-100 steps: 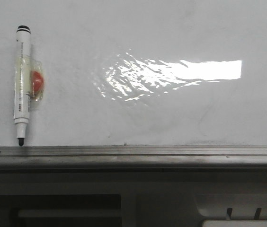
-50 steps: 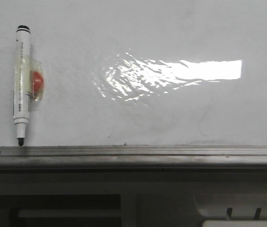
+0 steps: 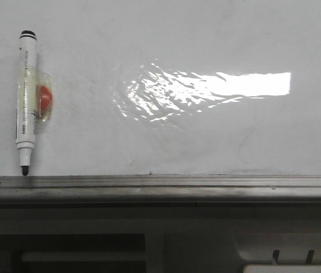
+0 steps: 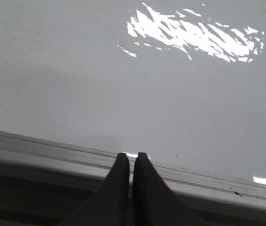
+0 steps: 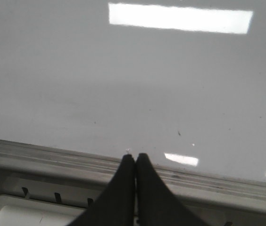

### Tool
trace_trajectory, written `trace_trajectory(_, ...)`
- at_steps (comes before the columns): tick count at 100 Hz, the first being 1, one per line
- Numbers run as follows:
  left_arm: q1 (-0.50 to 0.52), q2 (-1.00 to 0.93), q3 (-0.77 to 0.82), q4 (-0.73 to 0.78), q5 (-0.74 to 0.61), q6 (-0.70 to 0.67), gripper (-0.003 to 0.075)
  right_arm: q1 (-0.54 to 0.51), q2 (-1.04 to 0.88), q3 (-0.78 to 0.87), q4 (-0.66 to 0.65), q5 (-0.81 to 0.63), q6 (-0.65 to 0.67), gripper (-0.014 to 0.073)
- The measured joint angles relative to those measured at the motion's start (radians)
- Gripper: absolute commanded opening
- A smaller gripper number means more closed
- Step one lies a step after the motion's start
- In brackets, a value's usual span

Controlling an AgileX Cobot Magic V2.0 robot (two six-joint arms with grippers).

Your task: Write number 9 on whiteboard

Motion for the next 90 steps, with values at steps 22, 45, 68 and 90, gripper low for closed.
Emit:
trace_trajectory(22, 0.000, 0.000, 0.000, 0.037, -0.005, 0.000, -0.0020, 0.000, 0.000, 0.000, 0.000, 0.000, 0.000, -0.0069)
trace_trajectory(45, 0.000, 0.000, 0.000, 0.108, -0.045, 0.000, -0.0020, 0.000, 0.000, 0.000, -0.009, -0.027, 0.000, -0.0069)
trace_trajectory(68, 0.002, 0.000, 0.000, 0.130, -0.122, 0.000, -0.0020, 0.000, 0.000, 0.000, -0.011, -0.121, 0.000, -0.0069)
trace_trajectory(90, 0.004, 0.000, 0.000, 0.181, -0.135, 0.000, -0.0020, 0.000, 0.000, 0.000, -0.011, -0.139, 0.000, -0.0069)
